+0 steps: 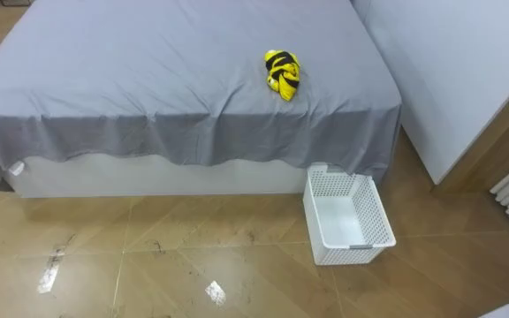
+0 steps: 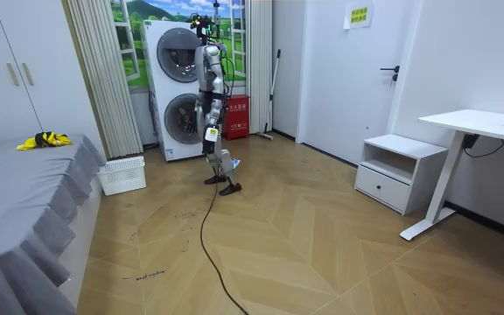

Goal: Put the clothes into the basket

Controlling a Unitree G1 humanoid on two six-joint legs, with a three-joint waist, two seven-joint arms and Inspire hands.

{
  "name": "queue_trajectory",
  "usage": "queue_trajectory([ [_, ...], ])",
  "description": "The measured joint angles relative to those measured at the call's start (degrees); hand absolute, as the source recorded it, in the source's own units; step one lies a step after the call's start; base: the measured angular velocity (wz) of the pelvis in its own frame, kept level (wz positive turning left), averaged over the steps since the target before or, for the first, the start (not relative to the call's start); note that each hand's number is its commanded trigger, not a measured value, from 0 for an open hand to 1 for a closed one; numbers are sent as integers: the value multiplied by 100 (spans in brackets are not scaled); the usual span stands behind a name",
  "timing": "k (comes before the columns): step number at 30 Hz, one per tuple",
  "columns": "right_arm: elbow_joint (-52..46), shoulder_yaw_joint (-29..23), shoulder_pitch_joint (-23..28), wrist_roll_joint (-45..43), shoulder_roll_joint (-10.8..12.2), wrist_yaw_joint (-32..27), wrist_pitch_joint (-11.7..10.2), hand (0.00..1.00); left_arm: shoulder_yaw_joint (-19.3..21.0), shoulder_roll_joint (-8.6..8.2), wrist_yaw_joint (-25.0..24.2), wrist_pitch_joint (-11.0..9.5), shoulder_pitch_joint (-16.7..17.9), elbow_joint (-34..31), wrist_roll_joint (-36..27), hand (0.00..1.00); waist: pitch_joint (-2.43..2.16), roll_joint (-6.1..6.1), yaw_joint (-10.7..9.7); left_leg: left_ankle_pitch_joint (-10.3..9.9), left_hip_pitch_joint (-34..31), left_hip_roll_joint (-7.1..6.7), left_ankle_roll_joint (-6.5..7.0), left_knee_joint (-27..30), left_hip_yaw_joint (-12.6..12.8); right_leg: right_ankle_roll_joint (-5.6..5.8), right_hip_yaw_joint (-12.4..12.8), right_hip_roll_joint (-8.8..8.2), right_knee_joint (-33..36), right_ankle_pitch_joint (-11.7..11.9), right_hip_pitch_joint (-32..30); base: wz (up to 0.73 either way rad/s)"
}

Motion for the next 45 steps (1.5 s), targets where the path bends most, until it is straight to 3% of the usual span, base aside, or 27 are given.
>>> queue_trajectory([
  [11,16,35,7,141,2,444,131,0,119,17,-48,19,50,127,-7,0,9,-39,14,-1,-3,1,1,-7,2,0,52,4,-7,0,-11,0],
  [19,61,59,14,284,0,530,254,0,110,13,-172,143,52,131,-51,0,-14,-1,16,-1,9,4,1,19,20,0,62,9,-3,0,4,0],
  [21,67,62,4,307,-1,536,259,0,115,10,-172,148,37,131,-65,0,-11,6,16,-6,-2,17,-7,47,54,-2,57,15,18,-1,-12,-5],
  [24,26,48,-32,303,2,566,335,0,155,22,-194,186,34,126,-230,0,-14,17,77,-171,-49,144,-69,286,108,-68,47,79,220,-99,-72,-14],
  [26,27,66,-36,322,-1,604,341,0,234,25,-284,195,66,110,-561,0,-21,21,150,-477,-303,295,-185,951,185,-182,-34,187,494,-303,-172,-17],
  [27,27,85,-45,369,3,614,341,0,244,32,-288,206,64,78,-654,0,-21,3,156,-530,-436,335,-255,1234,187,-203,-40,201,545,-374,-209,3],
  [28,26,92,-42,404,7,653,331,0,238,42,-294,222,67,-4,-855,0,-22,-40,135,-533,-824,409,-270,2008,244,-290,-47,199,628,-503,-316,15],
  [29,35,58,-15,433,-26,658,318,0,232,28,-309,209,76,-77,-1042,0,-23,5,138,-463,-1242,551,-281,2907,248,-346,-55,241,679,-556,-305,15],
  [31,26,62,20,599,-46,630,328,0,232,-8,-377,91,68,-145,-1236,0,10,7,151,-307,-1832,622,-183,3792,129,-415,-21,242,717,-653,-152,10],
  [32,9,83,34,676,-47,557,339,0,162,-22,-387,-14,29,-171,-1453,0,6,-10,143,-360,-2140,375,-92,3503,103,-391,-20,159,741,-745,-135,11],
  [33,11,83,20,733,-59,520,359,0,72,-26,-391,-54,7,-182,-1596,0,7,-17,158,-335,-2335,257,-92,3222,68,-331,-18,95,758,-809,-144,-5],
  [34,16,90,-18,756,-82,497,383,0,-10,-66,-404,-114,2,-234,-1794,0,-10,-51,177,-187,-2642,13,-184,2464,95,-301,51,5,773,-866,-167,-26],
  [35,2,98,-20,758,-92,480,385,0,-9,-111,-405,-183,2,-240,-1943,0,-8,-25,196,260,-2869,-101,-174,1611,100,-269,80,-50,774,-939,-155,-36],
  [36,-7,100,0,754,-88,475,390,0,-6,-123,-406,-199,10,-243,-2004,0,-11,-24,227,522,-2939,-116,-184,1329,113,-260,79,-91,774,-983,-128,-46],
  [38,-19,157,61,703,-76,465,461,0,52,-129,-407,-245,91,-321,-2077,0,-23,-19,259,1322,-3014,-85,-113,740,269,-150,170,-235,691,-1172,67,-36],
  [39,-22,149,72,683,-75,455,466,0,67,-128,-408,-252,117,-329,-2076,0,-29,-42,248,1468,-3021,-128,-28,705,336,-157,233,-283,657,-1189,92,-4],
  [40,-30,144,75,636,-88,422,489,0,68,-131,-412,-256,116,-333,-2082,0,-75,-144,243,1588,-3101,-249,91,723,497,-49,300,-435,615,-1281,115,8],
  [41,-113,124,75,600,-112,403,505,0,62,-135,-428,-292,113,-346,-2082,0,-82,-236,249,1504,-3241,-412,274,859,703,86,332,-670,590,-1332,114,23],
  [42,-186,87,85,572,-133,393,504,0,59,-136,-451,-313,96,-352,-2082,0,-81,-247,206,1408,-3367,-496,414,973,764,85,469,-749,602,-1395,116,52],
  [43,-300,12,61,491,-148,342,504,0,23,-114,-501,-337,-4,-348,-2073,0,-105,-231,124,1136,-3473,-659,630,1281,875,155,699,-909,735,-1537,88,45],
  [44,-422,-27,43,467,-114,296,512,0,-91,-59,-506,-337,-34,-332,-2059,0,-81,-257,188,840,-3390,-751,689,1510,923,277,704,-1019,1113,-1501,-2,19],
  [45,-536,-29,39,433,-83,277,501,0,-146,-25,-506,-337,-20,-321,-2059,0,-50,-304,238,744,-3238,-784,725,1538,983,371,674,-1072,1359,-1436,-33,-35],
])
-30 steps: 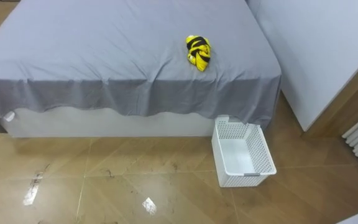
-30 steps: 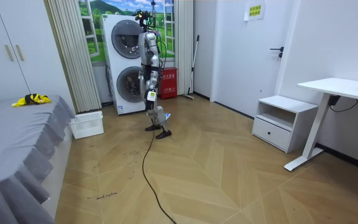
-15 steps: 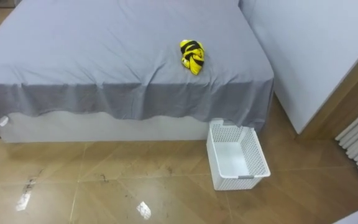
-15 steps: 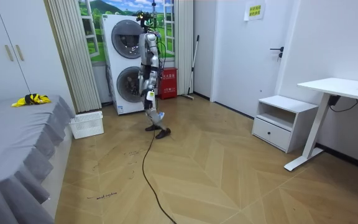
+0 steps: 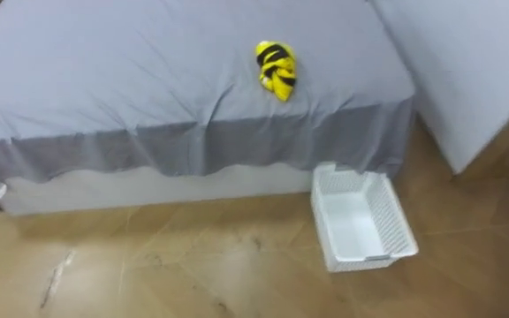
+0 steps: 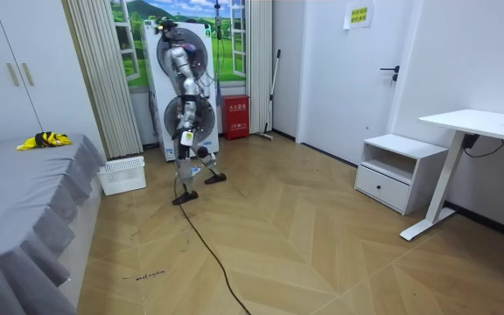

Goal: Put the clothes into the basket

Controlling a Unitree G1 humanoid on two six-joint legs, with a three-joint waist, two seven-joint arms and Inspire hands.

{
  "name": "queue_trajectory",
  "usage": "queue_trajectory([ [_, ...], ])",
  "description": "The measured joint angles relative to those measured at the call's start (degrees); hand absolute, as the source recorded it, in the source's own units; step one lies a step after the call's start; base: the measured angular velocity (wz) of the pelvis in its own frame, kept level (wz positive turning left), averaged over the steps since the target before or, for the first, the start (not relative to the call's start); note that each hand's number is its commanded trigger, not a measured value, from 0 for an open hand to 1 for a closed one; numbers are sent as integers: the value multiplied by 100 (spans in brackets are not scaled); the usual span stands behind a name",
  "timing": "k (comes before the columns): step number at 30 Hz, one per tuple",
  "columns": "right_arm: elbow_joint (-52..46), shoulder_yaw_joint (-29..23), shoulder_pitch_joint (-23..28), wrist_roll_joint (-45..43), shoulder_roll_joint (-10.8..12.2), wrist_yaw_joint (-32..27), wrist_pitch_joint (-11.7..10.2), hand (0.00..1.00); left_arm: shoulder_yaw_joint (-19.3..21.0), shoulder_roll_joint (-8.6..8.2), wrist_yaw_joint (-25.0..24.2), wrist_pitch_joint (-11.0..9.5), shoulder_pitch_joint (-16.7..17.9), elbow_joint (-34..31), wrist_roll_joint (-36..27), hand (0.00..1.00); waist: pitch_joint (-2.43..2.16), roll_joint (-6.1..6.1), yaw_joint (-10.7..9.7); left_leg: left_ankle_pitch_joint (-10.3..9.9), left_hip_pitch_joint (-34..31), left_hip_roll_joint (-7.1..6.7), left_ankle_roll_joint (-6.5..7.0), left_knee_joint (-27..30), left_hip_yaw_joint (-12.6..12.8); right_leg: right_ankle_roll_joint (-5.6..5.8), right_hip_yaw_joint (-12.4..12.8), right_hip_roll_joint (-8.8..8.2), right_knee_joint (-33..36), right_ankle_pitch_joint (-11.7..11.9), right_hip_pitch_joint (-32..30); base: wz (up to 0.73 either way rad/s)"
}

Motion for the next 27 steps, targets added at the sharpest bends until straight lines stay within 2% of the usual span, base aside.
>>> queue_trajectory([
  [1,-302,-1,-40,-61,28,-12,-14,0,-24,36,4,1,10,96,6,0,30,-49,86,-174,349,-50,46,3,78,46,-20,-77,605,309,-54,-39],
  [2,-447,5,-55,-53,40,-25,-41,0,-37,44,8,5,15,135,11,0,58,-79,110,-228,522,-52,50,-20,99,46,-35,-88,960,564,-106,-26],
  [3,-759,12,-81,-21,70,-73,-124,0,-115,70,32,7,7,158,66,0,55,20,104,-312,948,-54,61,-234,110,-19,-49,-91,1747,1208,-315,-7],
  [4,-996,5,-113,-32,82,-68,-204,0,-177,87,50,4,-15,142,195,0,59,62,64,-490,1347,-34,0,-556,-6,-79,-108,-88,2561,1459,-651,-11],
  [5,-1222,5,-265,-31,108,-68,-216,0,-200,98,93,1,-101,152,328,0,88,37,90,-599,1620,-26,-28,-718,-40,-176,-202,-99,3185,1183,-1113,-14],
  [6,-1350,6,-311,-21,113,-66,-219,0,-200,77,121,1,-132,146,402,0,99,55,119,-612,1719,-1,-31,-787,-64,-256,-294,-66,3336,1000,-1343,-15],
  [7,-1586,14,-396,20,108,-62,-227,0,-217,38,138,1,-175,84,568,0,117,144,180,-639,1940,102,-57,-938,-135,-377,-467,125,3263,702,-1784,-12],
  [8,-1809,22,-460,17,111,-64,-235,0,-260,24,143,4,-200,28,619,0,164,249,220,-673,2156,247,-107,-1070,-202,-454,-572,414,2834,571,-2162,-7],
  [9,-1854,38,-490,17,110,-57,-244,0,-280,26,136,6,-198,12,650,0,178,291,204,-702,2256,306,-142,-1126,-268,-455,-659,557,2484,571,-2312,19],
  [10,-1950,99,-538,9,119,-66,-248,0,-366,57,112,19,-206,-16,670,0,175,318,155,-764,2477,382,-209,-1253,-361,-489,-805,765,1648,624,-2552,54],
  [11,-2008,115,-514,14,141,-66,-248,0,-449,92,106,50,-218,-28,676,0,171,317,67,-846,2707,394,-278,-1390,-402,-549,-982,847,718,854,-2700,63],
  [12,-2016,114,-515,18,154,-68,-248,0,-485,100,105,73,-218,-16,685,0,169,313,52,-911,2834,401,-306,-1448,-453,-616,-1001,883,286,1117,-2761,65],
  [13,-2020,114,-504,81,165,-94,-250,0,-553,88,98,153,-217,4,696,0,135,368,32,-1023,3065,479,-377,-1486,-598,-745,-1086,957,-155,1742,-2786,42],
  [14,-2025,114,-512,169,171,-144,-257,0,-608,85,95,206,-176,4,697,0,77,380,48,-1069,3236,536,-450,-1492,-621,-884,-1204,1009,-522,2224,-2779,28],
  [15,-2029,124,-526,213,169,-168,-286,0,-643,86,95,224,-135,0,701,0,47,398,67,-1109,3308,581,-521,-1470,-653,-986,-1247,1056,-635,2409,-2773,0],
  [16,-2138,130,-554,247,181,-208,-318,0,-635,78,99,248,-60,7,736,0,-9,456,84,-1227,3402,739,-715,-1353,-778,-1123,-1250,1194,-536,2549,-2768,-9],
  [17,-2227,134,-554,243,187,-222,-324,0,-626,75,98,264,9,3,746,0,-50,518,92,-1272,3416,833,-810,-1294,-786,-1149,-1287,1273,-429,2482,-2723,-17],
  [18,-2432,159,-588,244,190,-238,-336,0,-582,78,93,291,118,-3,776,0,-8,636,90,-1300,3495,1008,-990,-1122,-738,-1275,-1399,1384,-133,2257,-2645,-7],
  [19,-2557,184,-565,229,179,-252,-369,0,-506,73,86,313,149,21,783,0,18,672,17,-1183,3512,1096,-1187,-765,-714,-1323,-1409,1442,65,2000,-2475,5],
  [20,-2619,186,-523,229,174,-252,-368,0,-474,75,85,313,167,20,777,0,22,664,-7,-1074,3506,1134,-1314,-495,-709,-1328,-1451,1439,107,1883,-2324,22],
  [21,-2748,200,-420,209,164,-247,-371,0,-408,75,85,300,228,-26,781,0,38,611,-45,-761,3437,1217,-1410,216,-679,-1341,-1647,1433,102,1672,-1969,6],
  [22,-2838,271,-366,232,153,-236,-377,0,-389,88,85,243,350,-71,765,0,32,569,-47,-295,3301,1313,-1422,993,-620,-1356,-1726,1462,-142,1495,-1499,0],
  [23,-2867,334,-393,346,142,-234,-417,0,-386,75,86,219,395,-58,716,0,44,542,-96,-161,3070,1438,-1396,1702,-615,-1304,-1667,1512,-492,1335,-1081,0],
  [24,-2864,345,-415,408,137,-239,-433,0,-402,66,86,220,382,-66,709,0,67,543,-138,-217,2916,1505,-1319,1947,-607,-1306,-1667,1532,-584,1331,-931,15],
  [25,-2866,344,-424,451,126,-257,-439,0,-428,64,90,218,349,-108,658,0,100,472,-177,-453,2571,1527,-1197,2158,-595,-1301,-1632,1535,-757,1321,-669,8],
  [26,-2868,357,-445,459,96,-255,-441,0,-422,64,98,216,306,-160,651,0,119,393,-146,-728,2221,1485,-1197,2074,-598,-1299,-1557,1529,-922,1321,-488,-7],
  [27,-2871,355,-455,491,76,-260,-440,0,-422,67,98,216,291,-201,613,0,137,364,-107,-827,2058,1465,-1207,1956,-604,-1297,-1512,1530,-978,1320,-416,-33],
])
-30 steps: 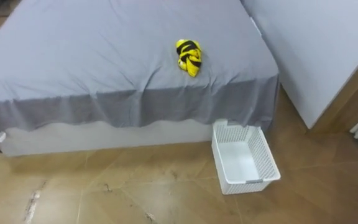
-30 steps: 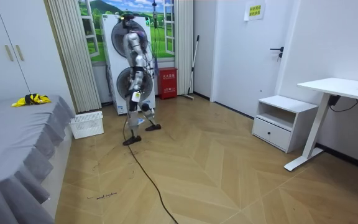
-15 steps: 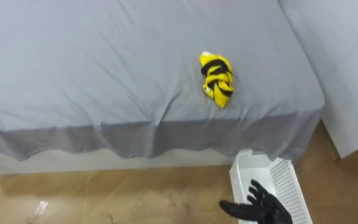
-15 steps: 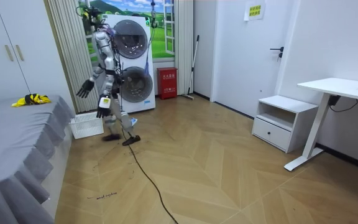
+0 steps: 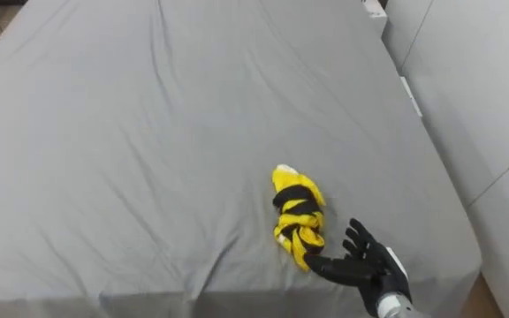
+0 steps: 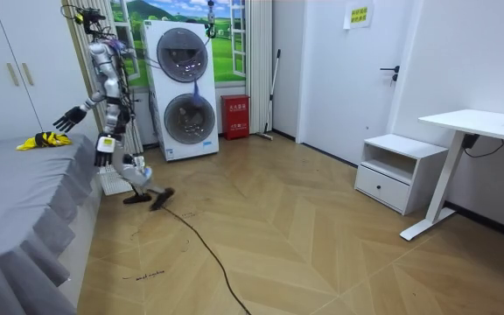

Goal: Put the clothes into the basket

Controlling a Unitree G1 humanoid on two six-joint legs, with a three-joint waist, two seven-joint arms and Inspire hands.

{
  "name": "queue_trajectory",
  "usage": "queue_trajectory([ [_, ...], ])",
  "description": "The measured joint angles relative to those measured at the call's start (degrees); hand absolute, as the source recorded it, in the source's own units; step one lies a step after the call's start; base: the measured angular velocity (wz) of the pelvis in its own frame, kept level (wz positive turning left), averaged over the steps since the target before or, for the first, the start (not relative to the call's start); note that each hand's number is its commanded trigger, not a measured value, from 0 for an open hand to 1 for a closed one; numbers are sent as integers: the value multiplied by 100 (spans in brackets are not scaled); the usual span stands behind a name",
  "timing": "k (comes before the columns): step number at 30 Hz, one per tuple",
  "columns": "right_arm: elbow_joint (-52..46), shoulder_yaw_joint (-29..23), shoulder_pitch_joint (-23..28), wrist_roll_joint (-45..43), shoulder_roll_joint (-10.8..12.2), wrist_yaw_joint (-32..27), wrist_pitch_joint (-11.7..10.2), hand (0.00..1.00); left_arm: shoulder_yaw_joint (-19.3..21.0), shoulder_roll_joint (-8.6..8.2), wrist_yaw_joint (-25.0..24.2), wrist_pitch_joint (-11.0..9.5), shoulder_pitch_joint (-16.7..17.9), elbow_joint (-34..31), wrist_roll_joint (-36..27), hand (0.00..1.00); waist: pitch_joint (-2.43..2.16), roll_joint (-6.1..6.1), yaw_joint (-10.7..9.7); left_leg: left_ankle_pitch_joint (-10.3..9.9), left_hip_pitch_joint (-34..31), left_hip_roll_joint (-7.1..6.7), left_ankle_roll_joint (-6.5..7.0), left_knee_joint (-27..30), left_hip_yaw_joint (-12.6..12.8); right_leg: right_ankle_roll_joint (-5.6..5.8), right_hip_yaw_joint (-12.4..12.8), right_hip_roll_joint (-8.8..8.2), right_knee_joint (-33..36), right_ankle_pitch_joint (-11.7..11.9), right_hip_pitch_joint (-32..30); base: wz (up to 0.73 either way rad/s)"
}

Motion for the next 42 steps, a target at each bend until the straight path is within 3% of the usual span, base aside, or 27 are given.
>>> queue_trajectory([
  [1,-19,-8,-6,89,-39,-18,2,0,0,-2,-10,-30,6,-87,-137,0,8,-23,53,-150,-288,-90,-41,-375,-54,4,70,0,-44,-2,79,-43],
  [2,-90,-6,9,110,-86,-48,5,0,-1,-17,-31,-58,19,-133,-258,0,1,-48,98,-183,-499,-193,-39,-999,-157,28,158,-3,-91,-16,136,-47],
  [3,-151,-4,16,121,-117,-48,5,0,-1,-24,-50,-69,22,-147,-331,0,-5,-56,153,-155,-568,-203,-43,-1361,-143,51,214,-3,-98,-29,142,-60],
  [4,-229,0,12,128,-152,-60,-2,0,5,-25,-96,-91,18,-147,-395,0,-40,-52,192,116,-654,-221,188,-1818,-63,99,310,-3,-110,-59,134,-71],
  [5,-228,88,15,121,-151,-101,-5,0,2,-3,-106,-108,91,-145,-388,0,-173,-132,230,236,-509,-300,205,-2105,-107,127,331,-62,-143,-69,163,-54],
  [6,-233,108,9,122,-153,-113,-20,0,-11,5,-106,-106,88,-143,-379,0,-188,-148,168,283,-433,-354,225,-2208,-143,148,292,-90,-173,-57,207,-16],
  [7,-233,105,54,123,-168,-144,-53,0,-109,11,-107,-107,73,-148,-374,0,-172,-148,89,371,-212,-405,256,-2458,-202,194,272,-121,-65,-30,186,6],
  [8,-236,104,85,123,-177,-157,-62,0,-163,11,-114,-107,77,-147,-373,0,-145,-107,117,413,-92,-397,256,-2601,-262,340,301,-139,125,-66,87,-24],
  [9,-268,112,130,108,-176,-165,-70,0,-233,30,-125,-109,88,-144,-360,0,-131,-82,181,440,40,-400,237,-2783,-623,476,468,-154,81,-65,-97,-69],
  [10,-368,167,71,-16,-166,-172,-71,0,-196,30,-131,-96,94,-113,-320,0,-135,-126,243,414,11,-443,198,-2844,-812,349,499,-268,-201,251,-263,-59],
  [11,-457,177,84,-68,-157,-180,-71,0,-183,27,-137,-65,95,-100,-313,0,-145,-107,200,448,-6,-445,159,-2902,-856,355,427,-275,-195,326,-258,-23],
  [13,-561,180,105,-75,-176,-269,-163,0,-172,43,-234,-52,27,-32,-169,0,-102,-65,124,542,95,-494,145,-3210,-815,354,259,-291,-198,326,-277,14],
  [17,-481,236,-74,-66,-111,-243,-190,0,-74,101,-235,-14,-92,130,-8,0,-40,-171,173,582,3,-534,144,-3232,-812,357,201,-308,-288,310,-291,8],
  [22,-114,516,-341,-57,-122,-166,-181,0,-111,111,-205,62,-293,190,-10,0,-46,-179,203,645,-438,-647,234,-3035,-821,390,-28,-460,-257,229,-562,27],
  [29,555,625,-714,-295,-44,268,-45,0,-111,123,-235,118,-522,424,-105,0,-50,-184,338,676,-777,-729,280,-2952,-794,484,-72,-584,-82,204,-879,10],
  [42,1153,898,-893,-289,35,330,-120,0,-103,120,-199,303,-834,685,-203,0,-34,-148,481,679,-999,-698,291,-2987,-619,490,-134,-587,-89,212,-1120,2],
])
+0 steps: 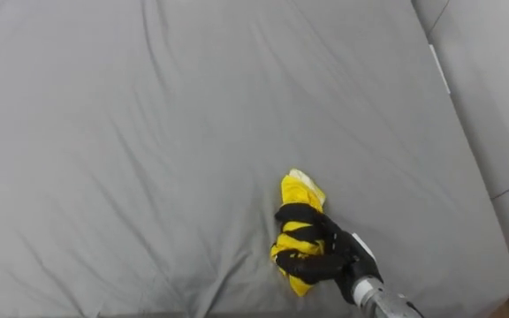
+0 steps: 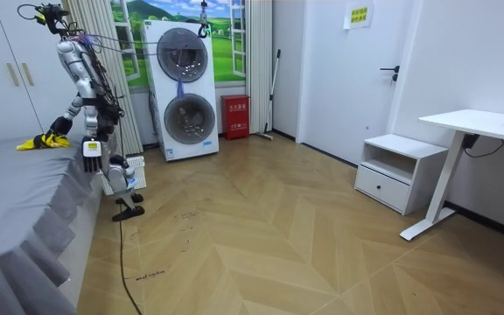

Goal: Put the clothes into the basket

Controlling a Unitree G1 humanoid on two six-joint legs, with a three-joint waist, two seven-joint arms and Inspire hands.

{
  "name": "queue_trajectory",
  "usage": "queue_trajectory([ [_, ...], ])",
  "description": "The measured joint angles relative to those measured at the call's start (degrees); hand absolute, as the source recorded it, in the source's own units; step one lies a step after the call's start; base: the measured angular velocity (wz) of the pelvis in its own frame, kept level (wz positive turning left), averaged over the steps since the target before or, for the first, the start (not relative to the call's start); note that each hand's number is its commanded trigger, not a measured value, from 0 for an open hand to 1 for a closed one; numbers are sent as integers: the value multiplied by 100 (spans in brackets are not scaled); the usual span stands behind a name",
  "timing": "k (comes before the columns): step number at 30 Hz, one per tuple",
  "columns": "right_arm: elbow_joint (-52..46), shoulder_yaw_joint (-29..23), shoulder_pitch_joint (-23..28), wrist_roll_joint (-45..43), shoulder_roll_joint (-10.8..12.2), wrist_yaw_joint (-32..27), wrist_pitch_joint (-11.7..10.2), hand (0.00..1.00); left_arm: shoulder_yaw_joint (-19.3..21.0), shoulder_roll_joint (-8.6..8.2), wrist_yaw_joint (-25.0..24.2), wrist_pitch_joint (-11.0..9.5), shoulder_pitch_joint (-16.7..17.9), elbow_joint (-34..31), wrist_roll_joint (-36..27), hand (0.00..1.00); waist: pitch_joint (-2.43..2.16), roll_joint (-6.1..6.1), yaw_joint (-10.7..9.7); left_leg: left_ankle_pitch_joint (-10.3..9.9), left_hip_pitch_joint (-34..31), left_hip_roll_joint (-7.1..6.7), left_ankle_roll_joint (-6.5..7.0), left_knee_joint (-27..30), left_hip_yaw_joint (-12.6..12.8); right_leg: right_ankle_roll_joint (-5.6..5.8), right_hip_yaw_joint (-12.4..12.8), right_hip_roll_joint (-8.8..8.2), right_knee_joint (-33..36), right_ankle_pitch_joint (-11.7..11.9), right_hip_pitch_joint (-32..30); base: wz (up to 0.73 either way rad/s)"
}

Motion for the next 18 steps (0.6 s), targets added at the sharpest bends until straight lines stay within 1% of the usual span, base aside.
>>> queue_trajectory([
  [3,113,-1,-35,10,-4,-25,-37,0,-9,1,2,51,-12,0,-145,0,-3,6,-16,2,-26,-1,2,-17,-10,-1,-28,0,5,0,-26,5],
  [4,258,-6,-61,10,-2,-37,-92,53,-12,1,5,51,-13,0,-145,0,-2,8,-35,4,-30,-1,6,-38,-10,0,-46,-1,-2,0,-24,4],
  [5,377,-13,-133,12,-3,-84,-133,84,-17,1,8,51,-13,0,-158,0,-1,9,-42,16,-37,-4,22,-69,-16,-1,-54,-2,-8,0,-25,5],
  [6,433,-21,-144,16,-3,-109,-145,100,-18,1,8,51,-12,1,-177,0,-2,9,-48,16,-46,-5,22,-69,-22,0,-61,-3,-11,0,-19,6],
  [8,670,-92,-221,95,-12,-168,-199,100,-15,1,13,51,-12,3,-179,0,-4,16,-80,17,-63,-16,24,-60,-84,0,-139,-6,-71,1,30,16],
  [10,867,-285,-339,208,-7,-217,-192,100,-13,-1,57,56,-9,9,-180,0,-3,19,-120,23,-67,-23,31,-59,-120,1,-185,-11,-100,1,57,16],
  [12,1116,-438,-478,237,-8,-277,-183,100,-11,-5,96,59,-6,8,-175,0,3,33,-123,25,-79,-33,34,-60,-139,3,-212,-17,-102,0,58,8],
  [13,1252,-531,-585,239,-16,-299,-183,100,-13,-4,97,59,-11,8,-178,0,14,52,-128,28,-99,-38,38,-58,-151,6,-221,-21,-104,-2,47,6],
  [15,1414,-565,-700,259,-35,-329,-187,100,-18,-5,96,67,-11,12,-180,0,20,87,-137,31,-125,-47,44,-56,-158,12,-225,-27,-105,-6,27,5],
  [16,1433,-586,-747,312,-66,-357,-174,100,-18,-4,96,80,-12,9,-179,0,9,107,-137,32,-139,-55,45,-59,-164,21,-223,-30,-100,-11,9,4],
  [17,1422,-634,-765,348,-116,-369,-117,100,-14,-2,96,82,-20,9,-155,0,-2,126,-134,34,-167,-61,49,-61,-164,25,-223,-36,-95,-13,-30,3],
  [18,1424,-640,-787,352,-151,-371,-95,100,-13,-1,96,83,-25,9,-129,0,0,136,-131,36,-174,-62,52,-61,-164,25,-223,-38,-95,-13,-47,0],
])
